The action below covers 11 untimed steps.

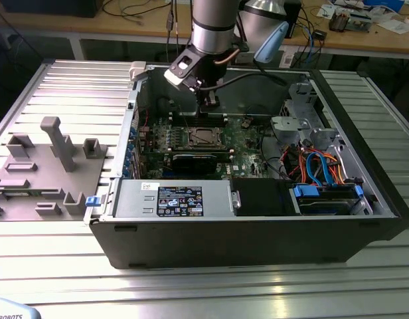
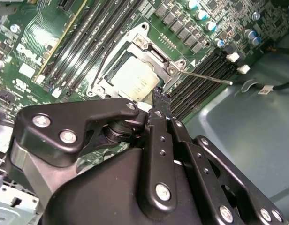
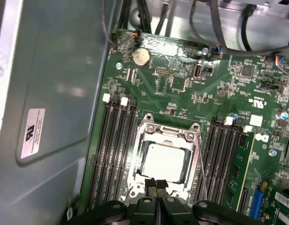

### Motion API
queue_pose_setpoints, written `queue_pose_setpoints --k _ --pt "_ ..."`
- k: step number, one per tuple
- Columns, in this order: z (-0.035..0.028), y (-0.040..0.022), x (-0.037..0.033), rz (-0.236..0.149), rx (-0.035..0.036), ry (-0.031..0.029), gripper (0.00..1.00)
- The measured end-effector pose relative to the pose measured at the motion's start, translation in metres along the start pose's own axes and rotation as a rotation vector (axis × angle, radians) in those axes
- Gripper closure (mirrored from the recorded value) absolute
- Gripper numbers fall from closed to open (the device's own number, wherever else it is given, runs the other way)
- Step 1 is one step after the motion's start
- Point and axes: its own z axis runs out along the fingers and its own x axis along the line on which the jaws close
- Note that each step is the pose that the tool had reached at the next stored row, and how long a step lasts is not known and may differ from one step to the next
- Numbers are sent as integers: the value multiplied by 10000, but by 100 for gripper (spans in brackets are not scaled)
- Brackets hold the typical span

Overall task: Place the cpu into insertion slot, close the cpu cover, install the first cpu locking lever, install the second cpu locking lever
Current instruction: 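Install the first cpu locking lever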

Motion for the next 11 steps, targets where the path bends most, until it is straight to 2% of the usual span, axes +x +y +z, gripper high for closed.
queue_pose_setpoints --k 9,11 --pt "0 0 0 -841 37 -19 89" --pt "0 0 0 -1161 50 -25 89"
